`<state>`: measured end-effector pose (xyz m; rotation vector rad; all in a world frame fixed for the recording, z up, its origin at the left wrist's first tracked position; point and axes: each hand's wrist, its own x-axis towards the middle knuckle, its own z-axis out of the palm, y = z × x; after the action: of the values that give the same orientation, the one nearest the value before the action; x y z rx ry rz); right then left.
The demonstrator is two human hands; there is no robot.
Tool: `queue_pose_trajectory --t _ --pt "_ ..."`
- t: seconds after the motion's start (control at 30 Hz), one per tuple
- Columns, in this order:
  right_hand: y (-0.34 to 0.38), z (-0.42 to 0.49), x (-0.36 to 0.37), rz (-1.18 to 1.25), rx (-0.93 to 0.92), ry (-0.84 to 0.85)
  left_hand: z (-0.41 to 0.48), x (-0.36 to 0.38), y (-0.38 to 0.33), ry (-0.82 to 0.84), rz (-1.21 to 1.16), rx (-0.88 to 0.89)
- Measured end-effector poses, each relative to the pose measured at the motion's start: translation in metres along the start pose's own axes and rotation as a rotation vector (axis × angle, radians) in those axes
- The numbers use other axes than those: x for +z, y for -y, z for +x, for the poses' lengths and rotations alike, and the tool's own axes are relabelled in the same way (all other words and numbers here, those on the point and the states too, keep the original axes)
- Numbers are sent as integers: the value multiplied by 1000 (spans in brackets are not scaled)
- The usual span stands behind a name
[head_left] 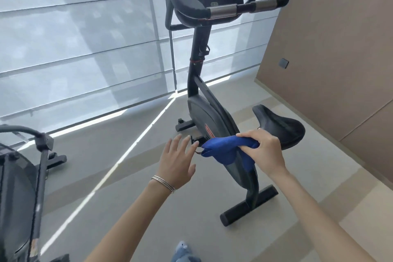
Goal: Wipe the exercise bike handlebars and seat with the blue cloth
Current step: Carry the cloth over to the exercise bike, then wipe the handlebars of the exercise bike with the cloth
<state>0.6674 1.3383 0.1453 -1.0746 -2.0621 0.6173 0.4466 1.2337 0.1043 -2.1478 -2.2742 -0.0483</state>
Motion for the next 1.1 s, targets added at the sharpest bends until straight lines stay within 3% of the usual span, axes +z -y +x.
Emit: queue_pose_trajectory --t 0.17,0.47,0.73,1.1 --pt "7 50 31 40 48 -28 57 -17 39 -107 17 92" --pt "-13 130 67 2 80 -9 146 -20 93 -109 25 164" --pt "-31 249 63 62 56 -170 267 -77 115 -245 118 296" --pt "-33 370 41 74 19 -214 386 -129 128 -455 169 412"
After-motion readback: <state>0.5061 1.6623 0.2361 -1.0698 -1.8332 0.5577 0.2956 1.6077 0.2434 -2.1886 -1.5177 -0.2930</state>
